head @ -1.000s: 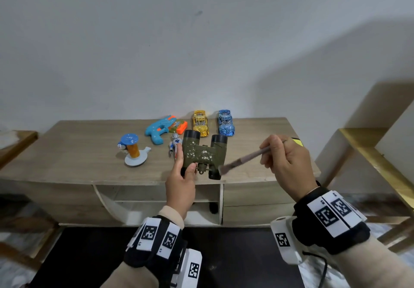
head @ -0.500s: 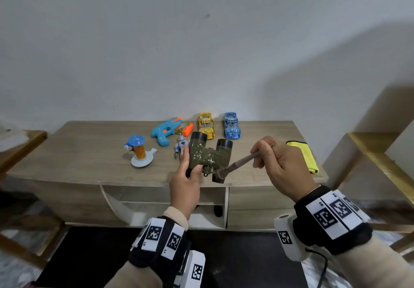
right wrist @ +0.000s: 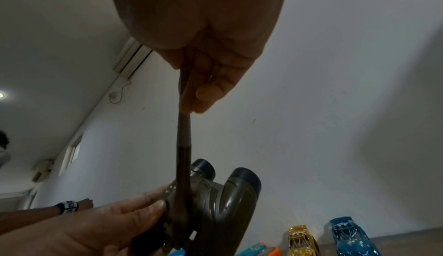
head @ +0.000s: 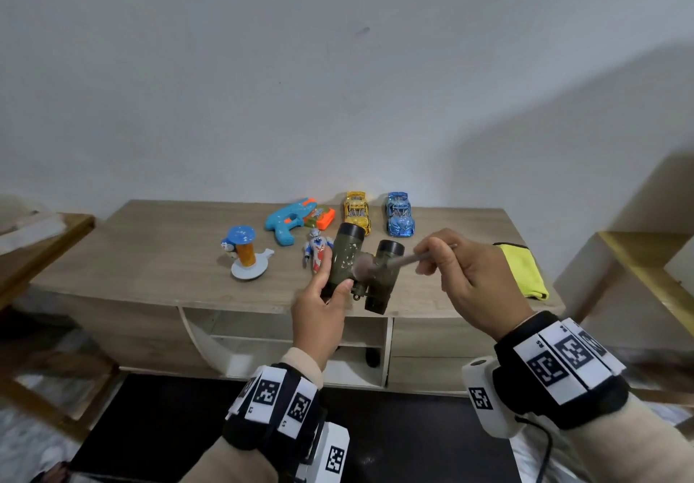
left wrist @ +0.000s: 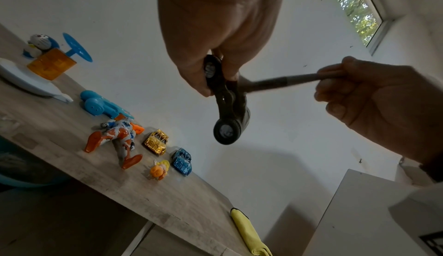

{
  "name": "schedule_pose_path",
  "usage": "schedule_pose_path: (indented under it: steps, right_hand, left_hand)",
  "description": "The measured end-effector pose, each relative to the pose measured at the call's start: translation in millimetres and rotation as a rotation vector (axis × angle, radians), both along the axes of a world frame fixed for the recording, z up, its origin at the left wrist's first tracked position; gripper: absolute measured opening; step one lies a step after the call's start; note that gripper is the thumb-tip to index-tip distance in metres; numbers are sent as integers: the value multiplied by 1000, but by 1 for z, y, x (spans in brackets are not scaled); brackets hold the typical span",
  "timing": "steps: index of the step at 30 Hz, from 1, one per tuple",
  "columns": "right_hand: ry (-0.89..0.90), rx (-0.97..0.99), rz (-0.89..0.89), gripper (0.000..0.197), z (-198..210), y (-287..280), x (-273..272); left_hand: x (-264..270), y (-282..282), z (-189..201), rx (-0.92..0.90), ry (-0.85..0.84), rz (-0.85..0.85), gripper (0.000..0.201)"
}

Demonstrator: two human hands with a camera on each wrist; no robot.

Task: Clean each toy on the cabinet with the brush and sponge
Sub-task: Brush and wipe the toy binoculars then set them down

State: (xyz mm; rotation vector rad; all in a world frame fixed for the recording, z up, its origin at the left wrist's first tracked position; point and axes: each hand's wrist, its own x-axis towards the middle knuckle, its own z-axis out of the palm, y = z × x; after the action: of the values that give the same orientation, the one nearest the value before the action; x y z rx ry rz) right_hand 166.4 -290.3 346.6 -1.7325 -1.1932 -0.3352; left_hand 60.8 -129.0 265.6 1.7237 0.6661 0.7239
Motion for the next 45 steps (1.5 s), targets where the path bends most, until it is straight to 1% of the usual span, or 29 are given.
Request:
schedule_pose_path:
  steps: [2, 6, 7, 10, 11, 16, 18, 21, 23, 26, 27, 29, 31, 32, 34, 36, 38, 39, 41, 42, 43, 45]
  right_hand:
    - [-9, -8, -49, 37, 0, 0, 0]
    - [-2, 136, -131, 38, -2, -2, 1]
    - [0, 126, -122, 38, -3, -1, -1]
    - [32, -16, -18, 38, -8, 0, -6]
    - [35, -36, -10, 39, -10, -1, -7]
    - [82, 142, -128, 38, -10, -8, -2]
    - [117, 103, -98, 34, -8, -9, -4]
    - [204, -15, -4, 31, -8, -8, -11]
    - [236, 32, -7, 32, -7, -10, -13]
    - [261, 194, -97, 32, -4, -15, -11]
    - [255, 214, -124, 33, -4, -17, -9]
    - [248, 157, -110, 33, -4, -17, -9]
    - [272, 49, -28, 34, -6, -15, -12]
    - [284, 25, 3, 34, -7, -15, -14]
    - [285, 83, -6, 33, -4, -16, -16]
    - [265, 194, -82, 35, -3, -19, -13]
    - [242, 214, -120, 36, -3, -20, -11]
    - [236, 169, -98, 35, -3, -19, -12]
    - [250, 29, 3, 31, -4, -15, -18]
    - [269, -9, 58, 30, -5, -13, -22]
    - [279, -2, 93, 31, -5, -11, -25]
    - [282, 118, 85, 32, -4, -7, -27]
  left_hand:
    - [-1, 0, 1, 14, 9, 2, 59]
    - [-2, 0, -1, -1, -6, 4, 59]
    - [-1, 0, -1, -9, -14, 6, 59]
    - [-1, 0, -3, -37, -32, 13, 59]
    - [-2, 0, -2, -45, -41, 11, 59]
    - [-4, -2, -3, -79, -90, -4, 59]
    - [-4, -3, -5, -76, -91, -12, 60]
    - [-3, -6, -9, -74, -80, -15, 60]
    - [-3, -6, -10, -86, -90, -13, 60]
    - [-5, -8, -8, -92, -109, -24, 59]
    - [-5, -9, -7, -92, -118, -31, 59]
    - [-5, -11, -5, -79, -118, -42, 59]
    - [-3, -13, -6, -48, -110, -45, 58]
    - [-4, -14, -7, -46, -104, -46, 57]
    - [-5, -14, -9, -48, -92, -49, 58]
    - [-7, -15, -10, -44, -97, -40, 59]
    - [-9, -16, -9, -34, -100, -43, 60]
    - [-10, -16, -8, -25, -91, -47, 59]
    - [-10, -16, -7, -13, -56, -46, 59]
    - [-11, -17, -5, -22, -47, -48, 60]
    - [-13, -17, -5, -32, -48, -53, 61]
    - [-15, -15, -4, -27, -43, -49, 59]
